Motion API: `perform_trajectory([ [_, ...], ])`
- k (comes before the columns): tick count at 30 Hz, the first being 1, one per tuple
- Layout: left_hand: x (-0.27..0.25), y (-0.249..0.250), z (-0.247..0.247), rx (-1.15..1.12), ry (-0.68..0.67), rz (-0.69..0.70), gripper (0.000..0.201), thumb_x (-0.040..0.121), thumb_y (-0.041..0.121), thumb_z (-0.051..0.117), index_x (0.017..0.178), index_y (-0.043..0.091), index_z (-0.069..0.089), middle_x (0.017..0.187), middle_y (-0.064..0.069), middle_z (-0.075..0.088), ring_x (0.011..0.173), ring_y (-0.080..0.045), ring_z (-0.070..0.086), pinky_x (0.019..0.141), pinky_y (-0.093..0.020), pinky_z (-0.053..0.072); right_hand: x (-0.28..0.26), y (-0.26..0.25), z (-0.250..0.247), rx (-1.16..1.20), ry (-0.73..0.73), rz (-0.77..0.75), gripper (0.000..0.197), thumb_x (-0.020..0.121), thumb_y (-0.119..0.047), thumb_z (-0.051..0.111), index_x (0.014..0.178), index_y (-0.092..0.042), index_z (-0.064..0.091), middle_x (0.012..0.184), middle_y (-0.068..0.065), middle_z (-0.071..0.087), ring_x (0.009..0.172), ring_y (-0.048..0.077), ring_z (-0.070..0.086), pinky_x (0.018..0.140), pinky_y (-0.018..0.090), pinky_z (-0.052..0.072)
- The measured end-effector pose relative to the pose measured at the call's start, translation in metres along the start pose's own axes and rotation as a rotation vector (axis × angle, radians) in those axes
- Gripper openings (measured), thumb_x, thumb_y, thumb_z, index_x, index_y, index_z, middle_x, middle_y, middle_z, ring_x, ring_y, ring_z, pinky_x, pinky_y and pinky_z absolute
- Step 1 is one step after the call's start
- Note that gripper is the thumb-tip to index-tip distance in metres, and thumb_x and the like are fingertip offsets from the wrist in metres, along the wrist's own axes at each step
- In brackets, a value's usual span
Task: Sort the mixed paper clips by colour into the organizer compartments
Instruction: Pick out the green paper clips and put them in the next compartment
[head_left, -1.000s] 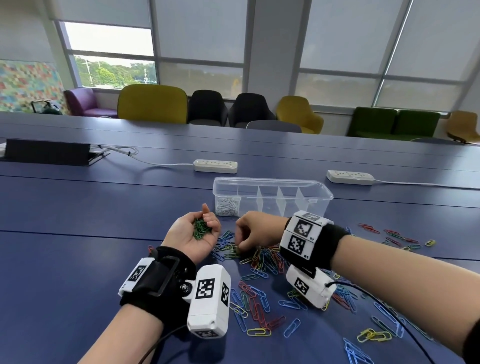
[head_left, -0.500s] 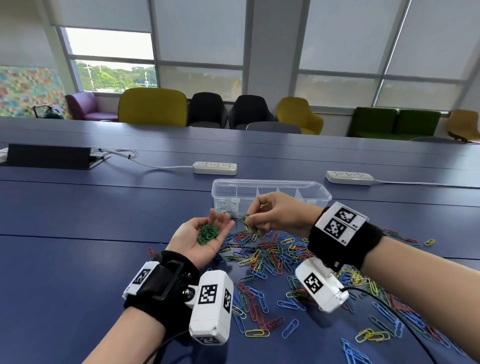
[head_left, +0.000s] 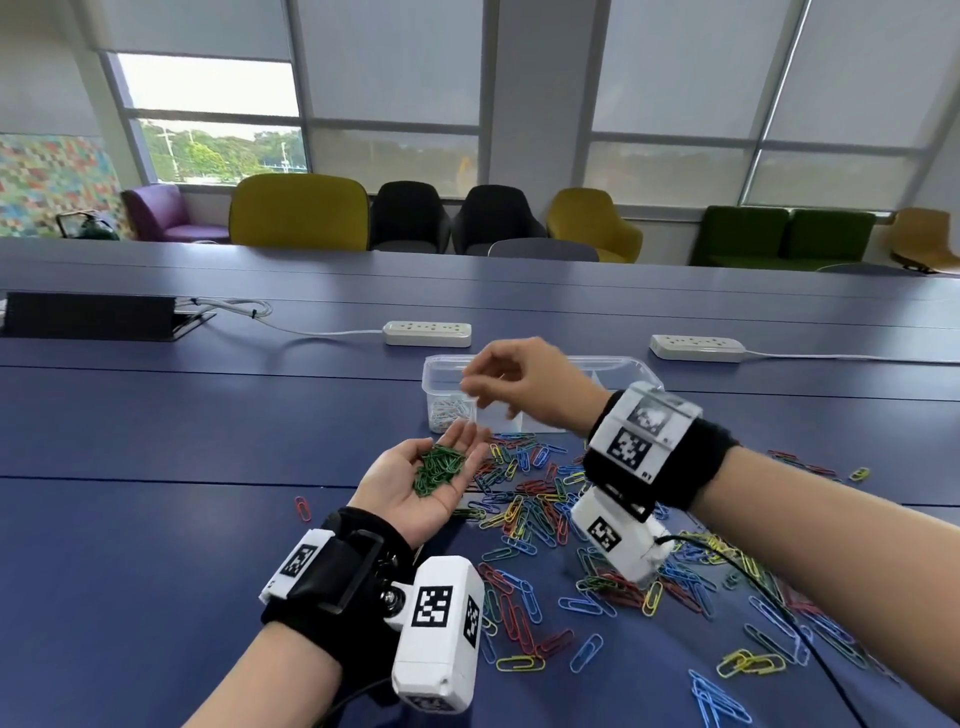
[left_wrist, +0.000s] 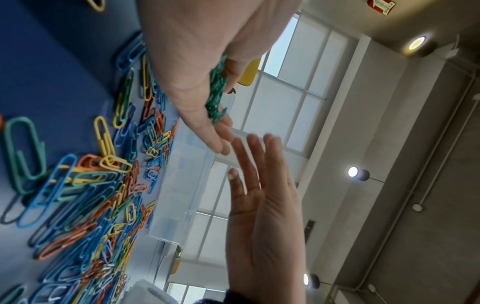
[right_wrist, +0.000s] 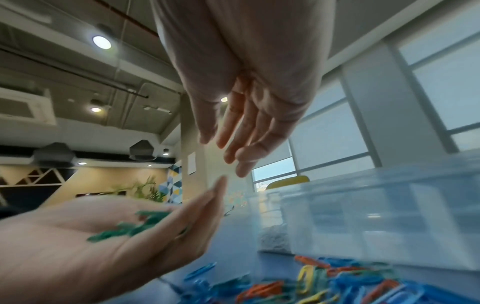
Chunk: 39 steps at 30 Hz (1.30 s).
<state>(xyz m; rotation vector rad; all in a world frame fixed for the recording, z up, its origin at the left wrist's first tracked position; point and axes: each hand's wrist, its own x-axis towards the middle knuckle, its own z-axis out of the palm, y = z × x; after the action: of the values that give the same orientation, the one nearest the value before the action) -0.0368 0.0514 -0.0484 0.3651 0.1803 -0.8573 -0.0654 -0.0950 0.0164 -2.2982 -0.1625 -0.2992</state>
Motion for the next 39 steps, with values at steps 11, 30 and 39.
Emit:
perform_trajectory([
  [11, -0.003, 0.001, 0.006, 0.013, 0.092, 0.031, 0.033, 0.097, 0.01, 0.036, 0.073, -0.001, 0.056, 0.057, -0.007, 0.054, 0.039, -0.014, 0.053, 0.04, -0.02, 0.051, 0.007, 0.106, -0.073, -0.878, -0.233, 0.438, 0.117, 0.061, -0.069, 0.068, 0.149, -0.033, 0.0, 0.157, 0.004, 0.006, 0.143, 0.032, 0.007, 0.111, 0.059, 0.019],
  [30, 0.145, 0.009, 0.081, 1.312, 0.198, 0.492, 0.041, 0.102, 0.023, 0.027, 0.062, 0.017, 0.034, 0.049, 0.002, 0.033, 0.034, -0.007, 0.032, 0.043, -0.021, 0.025, 0.016, 0.13, -0.078, -0.805, -0.211, 0.408, 0.11, 0.065, -0.079, 0.054, 0.15, -0.032, 0.001, 0.159, -0.004, 0.005, 0.146, 0.029, 0.004, 0.112, 0.056, 0.015],
  [39, 0.155, 0.014, 0.068, 1.667, 0.231, 0.494, 0.036, 0.092, -0.01, 0.028, 0.07, 0.008, 0.051, 0.06, -0.004, 0.053, 0.049, -0.007, 0.052, 0.051, -0.012, 0.041, 0.017, 0.132, -0.076, -0.807, -0.217, 0.426, 0.11, 0.066, -0.079, 0.054, 0.149, -0.033, 0.0, 0.158, -0.004, 0.003, 0.145, 0.028, 0.003, 0.111, 0.058, 0.015],
])
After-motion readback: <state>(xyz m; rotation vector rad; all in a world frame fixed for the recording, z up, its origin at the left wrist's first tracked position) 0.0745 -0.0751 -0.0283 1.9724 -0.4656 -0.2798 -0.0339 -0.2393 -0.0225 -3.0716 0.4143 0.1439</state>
